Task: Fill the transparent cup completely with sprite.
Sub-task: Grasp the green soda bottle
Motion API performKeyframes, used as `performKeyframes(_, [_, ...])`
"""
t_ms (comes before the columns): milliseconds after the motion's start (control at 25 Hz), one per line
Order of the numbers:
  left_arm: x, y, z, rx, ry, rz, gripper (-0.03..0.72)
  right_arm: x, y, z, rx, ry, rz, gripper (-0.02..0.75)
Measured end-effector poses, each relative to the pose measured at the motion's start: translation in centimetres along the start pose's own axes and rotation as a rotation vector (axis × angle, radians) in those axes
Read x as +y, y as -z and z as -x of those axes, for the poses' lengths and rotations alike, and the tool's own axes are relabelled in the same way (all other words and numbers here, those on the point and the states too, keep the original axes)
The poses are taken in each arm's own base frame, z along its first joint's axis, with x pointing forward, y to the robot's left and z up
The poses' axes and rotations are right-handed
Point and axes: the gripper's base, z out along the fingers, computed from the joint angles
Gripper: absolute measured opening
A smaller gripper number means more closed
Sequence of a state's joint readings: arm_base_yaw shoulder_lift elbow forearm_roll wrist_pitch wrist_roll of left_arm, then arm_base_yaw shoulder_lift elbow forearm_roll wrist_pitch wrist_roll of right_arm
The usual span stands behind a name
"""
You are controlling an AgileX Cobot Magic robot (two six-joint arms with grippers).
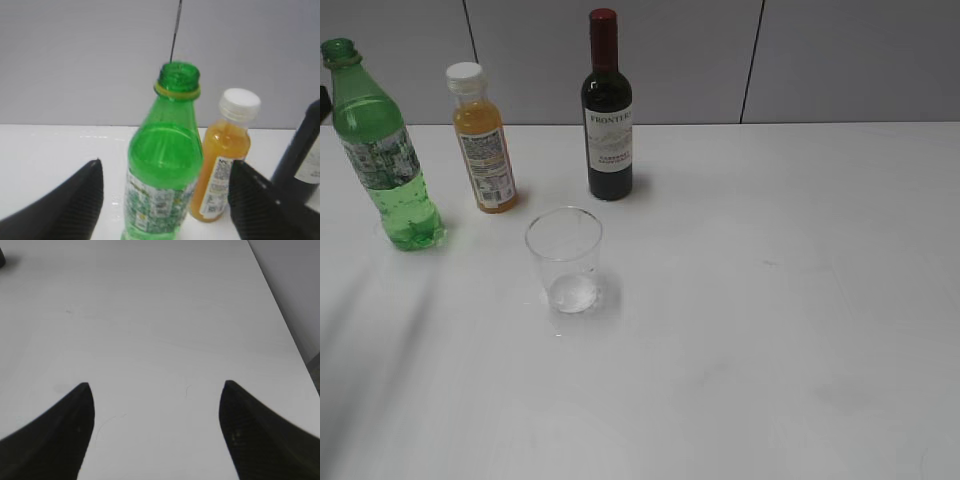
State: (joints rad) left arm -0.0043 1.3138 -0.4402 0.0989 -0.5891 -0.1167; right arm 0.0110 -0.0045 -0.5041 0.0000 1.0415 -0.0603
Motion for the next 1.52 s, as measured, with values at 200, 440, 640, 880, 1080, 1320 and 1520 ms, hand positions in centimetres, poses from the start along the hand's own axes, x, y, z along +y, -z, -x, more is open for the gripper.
performKeyframes(200, [-0.1,-1.1,-3.7,0.025,0.032,-0.028,0.594,0.0,0.0,0.0,0.0,0.0,0.0,0.591])
performKeyframes(440, [-0.2,-3.0,-6.9,0.024,0.035,-0.07,0.619,0.0,0.0,0.0,0.0,0.001,0.0,0.592])
performKeyframes(640, [0.0,-3.8,-8.4,0.006,0.04,-0.061,0.65,0.0,0.0,0.0,0.0,0.001,0.0,0.592])
performKeyframes(880, [0.4,-4.3,-9.7,-0.002,-0.003,-0.026,0.658,0.0,0.0,0.0,0.0,0.0,0.0,0.591])
performKeyframes(1080, [0.4,-4.8,-11.3,0.055,-0.003,-0.024,0.665,0.0,0.0,0.0,0.0,0.0,0.0,0.591])
performKeyframes(1320, [0.5,-5.9,-11.5,0.048,-0.005,-0.026,0.665,0.0,0.0,0.0,0.0,0.001,0.0,0.592])
performKeyframes(1520, [0.6,-7.6,-11.8,0.032,-0.005,-0.025,0.665,0.0,0.0,0.0,0.0,0.001,0.0,0.592])
